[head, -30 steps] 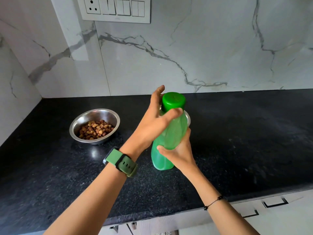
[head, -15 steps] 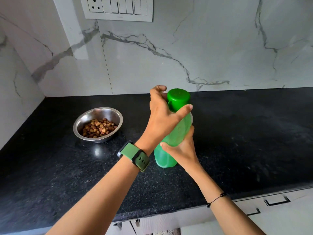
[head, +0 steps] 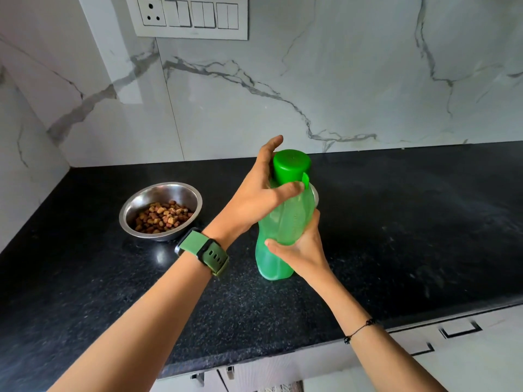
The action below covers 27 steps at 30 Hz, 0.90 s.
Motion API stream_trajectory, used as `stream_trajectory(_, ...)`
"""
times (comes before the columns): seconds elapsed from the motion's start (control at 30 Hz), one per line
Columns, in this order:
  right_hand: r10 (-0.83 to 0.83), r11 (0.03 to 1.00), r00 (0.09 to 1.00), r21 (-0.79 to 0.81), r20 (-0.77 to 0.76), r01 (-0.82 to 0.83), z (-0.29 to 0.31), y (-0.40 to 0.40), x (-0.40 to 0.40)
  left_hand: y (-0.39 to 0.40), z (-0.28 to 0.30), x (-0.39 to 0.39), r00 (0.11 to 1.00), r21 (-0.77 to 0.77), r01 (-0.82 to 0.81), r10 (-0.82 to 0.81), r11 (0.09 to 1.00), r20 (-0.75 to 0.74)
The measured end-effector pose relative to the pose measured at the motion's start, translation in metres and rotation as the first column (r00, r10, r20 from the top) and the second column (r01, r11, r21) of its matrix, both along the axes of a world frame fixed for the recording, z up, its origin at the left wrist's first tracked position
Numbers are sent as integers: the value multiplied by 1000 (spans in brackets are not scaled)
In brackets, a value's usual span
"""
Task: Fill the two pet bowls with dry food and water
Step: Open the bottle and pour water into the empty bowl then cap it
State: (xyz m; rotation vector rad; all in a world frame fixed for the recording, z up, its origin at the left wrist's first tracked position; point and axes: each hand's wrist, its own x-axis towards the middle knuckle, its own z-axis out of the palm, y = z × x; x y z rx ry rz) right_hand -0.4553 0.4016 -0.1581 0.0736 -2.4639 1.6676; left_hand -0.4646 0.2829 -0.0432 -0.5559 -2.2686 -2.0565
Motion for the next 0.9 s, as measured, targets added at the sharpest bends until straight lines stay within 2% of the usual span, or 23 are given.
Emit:
stream_trajectory(0.13,0,1000,1000,-12,-1,0,2,0,1,6,6,-4,973,-201,-214,190,956,-130)
stream_trajectory(0.23,8,1000,1000,-13,8,-8,4,1,1,19,8,1,924,-205,-350,301,914,-237)
stream_trajectory(0.3,18,1000,1000,-17,21,-18,4,2,2,22,8,3,941,-166,-300,262,940,-216)
stream_trajectory(0.43,11,1000,999,-10,30,-10,5,1,3,8,14,2,989,-146,-78,58,986,-136)
stream_trajectory(0.53,4,1000,1000,-14,18,-4,3,0,3,1,17,0,978,-204,-88,46,975,-201)
stream_trajectory(0.6,8,1000,1000,-22,7,-8,3,0,2,2,20,0,963,-177,-152,106,972,-248)
stream_trajectory(0.67,5,1000,1000,-23,-6,-5,2,0,2,5,27,0,952,-63,-199,178,978,-251)
stream_trajectory(0.8,8,999,999,-33,-43,-9,3,0,1,-3,34,-2,911,101,-377,388,921,-139)
stream_trajectory(0.87,32,998,998,-59,-54,-35,4,1,1,-14,23,-6,854,44,-519,521,853,-22)
stream_trajectory(0.9,45,996,998,-69,-53,-48,4,1,1,-23,14,-8,821,-72,-569,571,819,7)
